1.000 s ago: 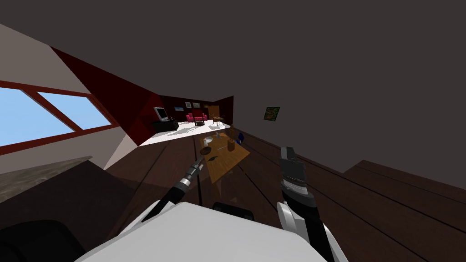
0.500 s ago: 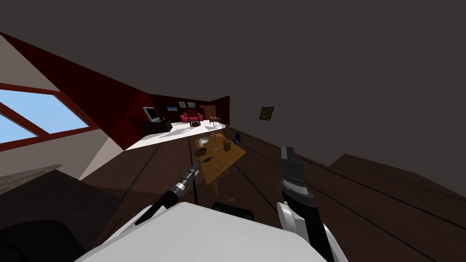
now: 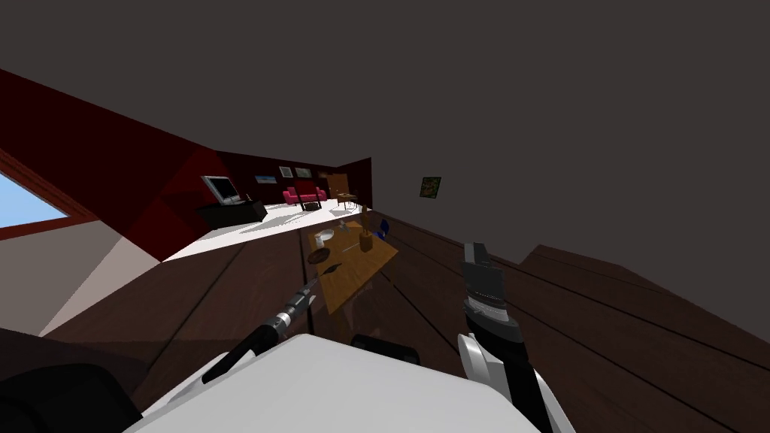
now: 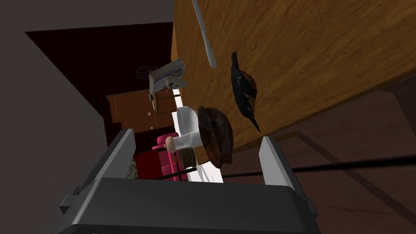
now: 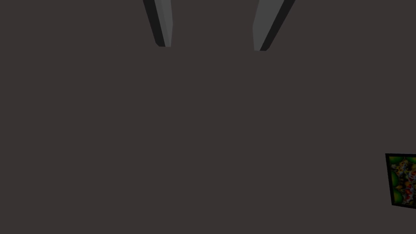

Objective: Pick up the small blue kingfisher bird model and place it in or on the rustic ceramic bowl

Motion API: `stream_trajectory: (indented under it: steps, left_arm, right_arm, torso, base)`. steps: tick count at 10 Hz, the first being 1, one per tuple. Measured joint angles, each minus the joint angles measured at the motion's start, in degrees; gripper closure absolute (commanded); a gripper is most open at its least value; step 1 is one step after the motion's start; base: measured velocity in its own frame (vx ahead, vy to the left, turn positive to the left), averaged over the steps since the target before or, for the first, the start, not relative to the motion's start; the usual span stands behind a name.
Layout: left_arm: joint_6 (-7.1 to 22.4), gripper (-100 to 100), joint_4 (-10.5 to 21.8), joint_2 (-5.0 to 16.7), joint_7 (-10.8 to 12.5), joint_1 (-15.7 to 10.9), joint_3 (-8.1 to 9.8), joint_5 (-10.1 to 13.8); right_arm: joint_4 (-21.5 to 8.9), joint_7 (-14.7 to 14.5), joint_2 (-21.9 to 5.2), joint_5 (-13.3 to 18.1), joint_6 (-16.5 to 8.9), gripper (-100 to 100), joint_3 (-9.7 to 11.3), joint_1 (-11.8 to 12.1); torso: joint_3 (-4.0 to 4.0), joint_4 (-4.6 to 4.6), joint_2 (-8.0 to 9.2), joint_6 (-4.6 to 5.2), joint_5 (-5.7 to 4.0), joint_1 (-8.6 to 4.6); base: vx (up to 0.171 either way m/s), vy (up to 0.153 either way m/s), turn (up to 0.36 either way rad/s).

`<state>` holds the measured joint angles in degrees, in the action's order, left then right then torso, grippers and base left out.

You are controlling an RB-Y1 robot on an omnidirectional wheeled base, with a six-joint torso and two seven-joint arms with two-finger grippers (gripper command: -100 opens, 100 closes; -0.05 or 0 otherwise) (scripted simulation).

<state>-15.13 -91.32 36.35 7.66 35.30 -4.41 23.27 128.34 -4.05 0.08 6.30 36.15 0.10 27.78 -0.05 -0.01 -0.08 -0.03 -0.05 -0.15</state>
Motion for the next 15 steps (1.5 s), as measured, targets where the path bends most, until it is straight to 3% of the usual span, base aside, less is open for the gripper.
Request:
stream_trajectory:
  steps: [1, 3, 8, 12, 15]
  left_arm:
    - [0.8, -100, 0.6, 0.8, 0.3, 1.4, 0.37, 1.3]
    - [1.9, -100, 2.7, 2.3, 0.9, 1.8, 0.41, 3.4]
    - [5.4, -100, 11.8, 5.6, 2.9, 1.0, 0.22, 9.7]
    - [6.5, -100, 17.5, 7.7, 4.3, 2.4, 0.20, 14.0]
    - [9.7, -100, 21.6, 9.3, 5.5, 3.4, 1.37, 18.7]
  right_arm:
    - [0.0, 0.0, 0.0, 0.0, 0.0, 0, 0.0, 0.0]
    - [0.0, 0.0, 0.0, 0.0, 0.0, 0, 0.0, 0.0]
    - [0.0, 0.0, 0.0, 0.0, 0.0, 0, 0.0, 0.0]
    - [0.0, 0.0, 0.0, 0.0, 0.0, 0, 0.0, 0.0]
    - [0.0, 0.0, 0.0, 0.0, 0.0, 0, 0.0, 0.0]
  torso:
    - [-0.01, 0.00, -0.02, 0.01, -0.01, -0.01]
    - [-0.02, -0.01, -0.05, 0.03, 0.00, 0.02]
    - [-0.12, -0.04, -0.22, 0.03, 0.01, 0.00]
    - [-0.07, -0.02, -0.13, 0.01, 0.01, 0.05]
    - [-0.18, -0.07, -0.30, -0.02, 0.00, 0.05]
  base:
    - [0.045, -0.037, -0.084]
    - [0.052, -0.040, -0.134]
    - [0.083, -0.049, -0.153]
    - [0.088, -0.035, -0.156]
    - [0.133, -0.022, -0.153]
